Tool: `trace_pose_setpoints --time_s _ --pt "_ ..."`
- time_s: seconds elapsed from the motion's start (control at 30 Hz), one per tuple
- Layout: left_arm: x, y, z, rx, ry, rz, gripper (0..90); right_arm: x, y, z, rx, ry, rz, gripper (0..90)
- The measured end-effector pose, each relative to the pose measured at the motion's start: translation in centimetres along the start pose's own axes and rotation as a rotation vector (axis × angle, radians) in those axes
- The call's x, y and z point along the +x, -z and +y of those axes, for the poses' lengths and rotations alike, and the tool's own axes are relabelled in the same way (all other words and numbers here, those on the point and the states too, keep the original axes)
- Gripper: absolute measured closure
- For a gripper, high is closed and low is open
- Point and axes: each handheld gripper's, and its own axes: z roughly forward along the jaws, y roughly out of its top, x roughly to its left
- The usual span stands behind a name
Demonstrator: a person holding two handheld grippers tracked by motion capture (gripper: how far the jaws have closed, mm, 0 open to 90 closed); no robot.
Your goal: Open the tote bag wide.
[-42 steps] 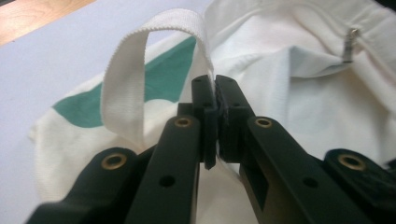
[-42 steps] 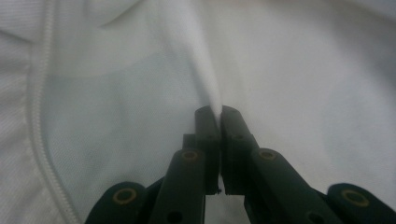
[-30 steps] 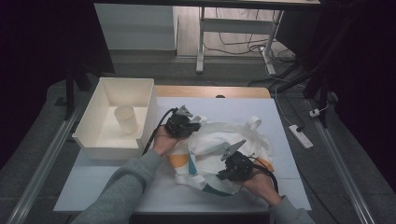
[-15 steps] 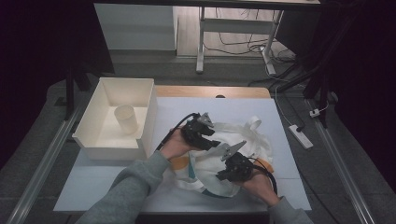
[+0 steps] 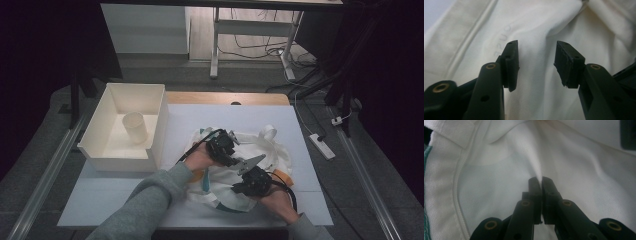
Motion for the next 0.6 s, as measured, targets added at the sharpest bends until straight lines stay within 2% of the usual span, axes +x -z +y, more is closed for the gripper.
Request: trace_pose_setpoints --time_s 0.17,0.27,0.47,0.6 --pt "0.2 -0.4 -0.2 0.000 -0.010 0.014 71.5 -0.1 0.0 0.0 -0.004 0.002 0.000 87.6" --pt "0.3 -0.4 -0.2 -0.012 -0.012 0.030 83.4 0.0 0.0 0.0 -0.005 0.001 -0.001 87.6" --pt "1.2 0.2 0.1 -0.051 0.000 0.047 87.2 0.7 0.3 0.3 -0.014 0.022 -0.038 87.7" --pt "2.1 0.8 0.6 -0.068 0.022 0.056 87.6 2.0 0.4 0.7 -0.004 0.065 -0.078 87.9"
